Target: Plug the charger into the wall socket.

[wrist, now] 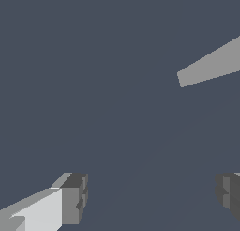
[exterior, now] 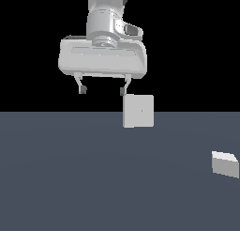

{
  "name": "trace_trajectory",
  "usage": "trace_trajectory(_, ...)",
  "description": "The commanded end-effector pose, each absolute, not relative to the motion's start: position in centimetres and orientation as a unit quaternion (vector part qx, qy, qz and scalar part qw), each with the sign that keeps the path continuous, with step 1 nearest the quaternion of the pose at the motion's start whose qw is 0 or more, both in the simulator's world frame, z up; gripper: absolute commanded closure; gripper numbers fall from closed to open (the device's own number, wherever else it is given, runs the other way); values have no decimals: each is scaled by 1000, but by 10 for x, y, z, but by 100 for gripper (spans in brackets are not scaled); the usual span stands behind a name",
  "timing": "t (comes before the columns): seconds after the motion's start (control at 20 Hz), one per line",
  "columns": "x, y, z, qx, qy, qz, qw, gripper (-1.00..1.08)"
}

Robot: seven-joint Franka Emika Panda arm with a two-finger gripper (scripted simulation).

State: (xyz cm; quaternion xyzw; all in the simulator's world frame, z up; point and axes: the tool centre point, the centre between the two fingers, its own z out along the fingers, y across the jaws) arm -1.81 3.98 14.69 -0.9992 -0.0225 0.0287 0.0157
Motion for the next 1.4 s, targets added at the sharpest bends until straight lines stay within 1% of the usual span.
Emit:
trace_trajectory(0.0,-18,40,147,-999,-23,29,16,-92)
trace_trajectory(0.25,-19,32,144,-1000,-11,25,14,-92)
trace_trajectory(0.55,-22,2,133,-999,30,13,10,-92)
trace_trajectory(0.9,-36,-58,111,-993,117,-13,-1,-92)
trace_trajectory(1.15,-56,-109,92,-981,191,-35,-10,-92)
trace_trajectory(1.35,-72,-139,80,-970,237,-48,-15,-92)
